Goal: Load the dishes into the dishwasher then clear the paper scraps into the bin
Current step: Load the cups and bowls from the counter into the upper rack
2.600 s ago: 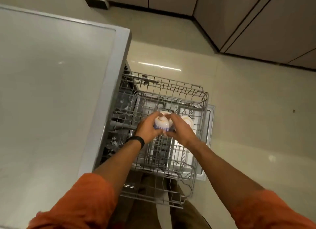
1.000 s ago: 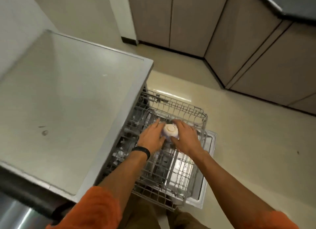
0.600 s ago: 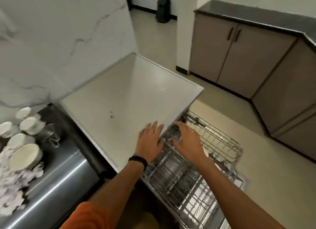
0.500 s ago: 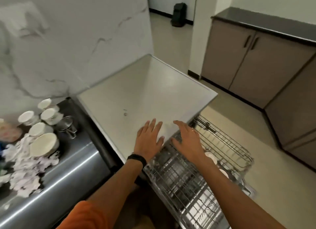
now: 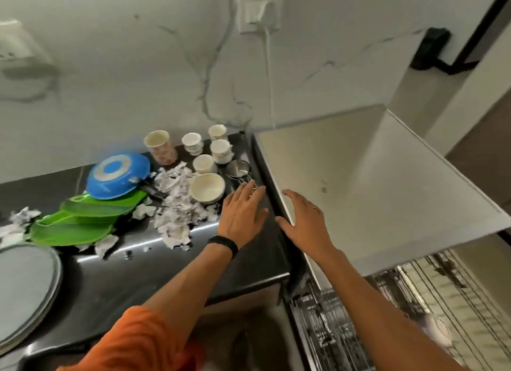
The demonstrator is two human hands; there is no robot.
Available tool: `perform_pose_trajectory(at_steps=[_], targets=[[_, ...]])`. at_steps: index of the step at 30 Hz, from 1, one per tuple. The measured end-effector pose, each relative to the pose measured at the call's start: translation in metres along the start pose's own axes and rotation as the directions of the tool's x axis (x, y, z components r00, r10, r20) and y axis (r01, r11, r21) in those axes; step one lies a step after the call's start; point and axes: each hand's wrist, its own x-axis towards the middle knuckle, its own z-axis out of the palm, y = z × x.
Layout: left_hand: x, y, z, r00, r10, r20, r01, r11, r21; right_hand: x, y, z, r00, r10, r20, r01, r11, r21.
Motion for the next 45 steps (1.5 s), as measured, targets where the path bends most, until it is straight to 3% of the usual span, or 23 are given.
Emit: perform_pose_trajectory(at_steps=[9, 16, 19, 22, 29, 33, 36, 40, 45], targets=[[0.010, -0.119, -0.021, 0.987, -0.163, 0.003, 0.163, 0.987, 0.009, 0.057, -0.083, 0.071, 0.995, -0.047, 0.092, 0.047, 0.999, 0.002], [0.022, -0.138, -0.009, 0.991, -0.109, 0.073, 0.105, 0.993, 0.052, 0.072, -0.093, 0.083, 0.995, -0.005, 0.103, 0.006, 1.000, -0.011], [0.027, -0.138, -0.007, 0.997, -0.068, 0.039, 0.065, 0.995, 0.075, 0.071, -0.087, 0.082, 0.993, 0.032, 0.118, -0.030, 0.999, -0.017], [0.032, -0.129, -0.008, 0.998, -0.017, -0.055, 0.016, 1.000, -0.015, 0.068, -0.080, 0.079, 0.993, 0.054, 0.108, -0.056, 0.998, 0.013], [0.043, -0.059, -0.031, 0.967, 0.017, -0.253, -0.105, 0.935, -0.338, 0.055, -0.064, 0.059, 0.990, 0.139, -0.010, -0.135, 0.975, 0.177], [0.049, -0.008, -0.029, 0.989, -0.015, -0.145, -0.074, 0.803, -0.591, 0.033, -0.042, 0.028, 0.970, 0.206, -0.126, -0.159, 0.938, 0.308], [0.051, 0.040, -0.018, 0.996, 0.064, -0.058, -0.087, 0.696, -0.713, 0.007, -0.014, 0.002, 0.924, 0.304, -0.231, -0.211, 0.911, 0.355], [0.043, 0.112, 0.001, 0.981, 0.193, 0.028, -0.095, 0.596, -0.797, -0.038, 0.030, -0.031, 0.855, 0.422, -0.301, -0.269, 0.857, 0.439], [0.020, 0.200, 0.032, 0.927, 0.346, 0.144, -0.074, 0.544, -0.836, -0.101, 0.085, -0.071, 0.747, 0.550, -0.373, -0.333, 0.796, 0.506]])
